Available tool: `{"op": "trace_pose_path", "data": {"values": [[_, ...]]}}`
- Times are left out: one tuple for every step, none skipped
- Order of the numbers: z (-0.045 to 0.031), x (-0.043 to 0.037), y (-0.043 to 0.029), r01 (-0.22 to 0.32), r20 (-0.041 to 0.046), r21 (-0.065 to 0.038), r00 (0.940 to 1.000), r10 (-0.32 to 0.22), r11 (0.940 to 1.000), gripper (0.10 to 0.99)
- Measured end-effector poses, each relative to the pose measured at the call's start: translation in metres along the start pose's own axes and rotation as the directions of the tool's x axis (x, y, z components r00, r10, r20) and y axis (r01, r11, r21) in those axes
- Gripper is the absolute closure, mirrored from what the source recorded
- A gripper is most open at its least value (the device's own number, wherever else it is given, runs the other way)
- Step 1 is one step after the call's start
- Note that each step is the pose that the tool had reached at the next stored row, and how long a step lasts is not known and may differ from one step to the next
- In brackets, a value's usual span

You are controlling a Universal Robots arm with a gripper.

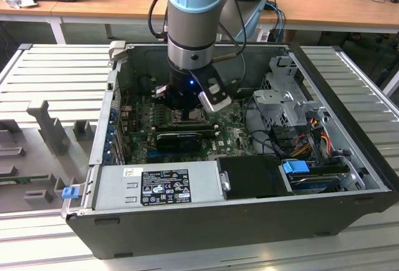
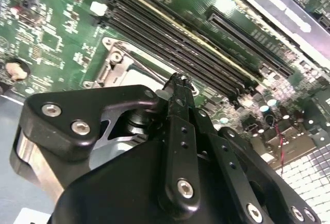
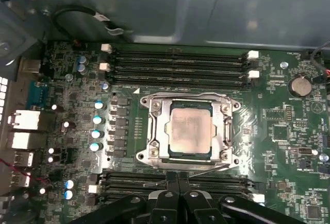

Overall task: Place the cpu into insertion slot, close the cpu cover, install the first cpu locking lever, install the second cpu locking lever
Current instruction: 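Install the second cpu locking lever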

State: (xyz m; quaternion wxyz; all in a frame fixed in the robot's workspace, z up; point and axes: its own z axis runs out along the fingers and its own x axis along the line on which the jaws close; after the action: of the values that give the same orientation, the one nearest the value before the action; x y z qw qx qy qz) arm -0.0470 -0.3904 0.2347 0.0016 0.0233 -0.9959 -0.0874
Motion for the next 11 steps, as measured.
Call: {"op": "trace_pose_path", "data": {"values": [[0.0011,0.0008,-0.0002,0.002,-0.0004,-0.001,1.0,-0.002,1.0,0.98],[0.0027,0.0015,-0.0005,0.004,-0.0007,-0.001,1.0,-0.004,1.0,0.98],[0.0045,0.0021,-0.0008,0.005,-0.0008,-0.001,1.0,-0.005,1.0,0.98],[0.0063,0.0023,-0.0011,0.005,-0.0009,-0.002,1.0,-0.005,1.0,0.98],[0.0084,0.0026,-0.0015,0.006,-0.0011,-0.002,1.0,-0.006,1.0,0.98],[0.0102,0.003,-0.0018,0.007,-0.0012,-0.002,1.0,-0.007,1.0,0.98],[0.0133,0.0038,-0.0023,0.009,-0.0017,-0.002,1.0,-0.009,1.0,0.98],[0.016,0.0055,-0.0027,0.013,-0.0023,-0.003,0.9999,-0.013,0.9999,0.98],[0.0176,0.0088,-0.0029,0.018,-0.0029,-0.006,0.9998,-0.018,0.9998,0.98],[0.0192,0.013,-0.003,0.024,-0.0033,-0.018,0.9997,-0.024,0.9995,0.98],[0.0201,0.0158,-0.0032,0.027,-0.0033,-0.025,0.9996,-0.027,0.9993,0.98]]}}
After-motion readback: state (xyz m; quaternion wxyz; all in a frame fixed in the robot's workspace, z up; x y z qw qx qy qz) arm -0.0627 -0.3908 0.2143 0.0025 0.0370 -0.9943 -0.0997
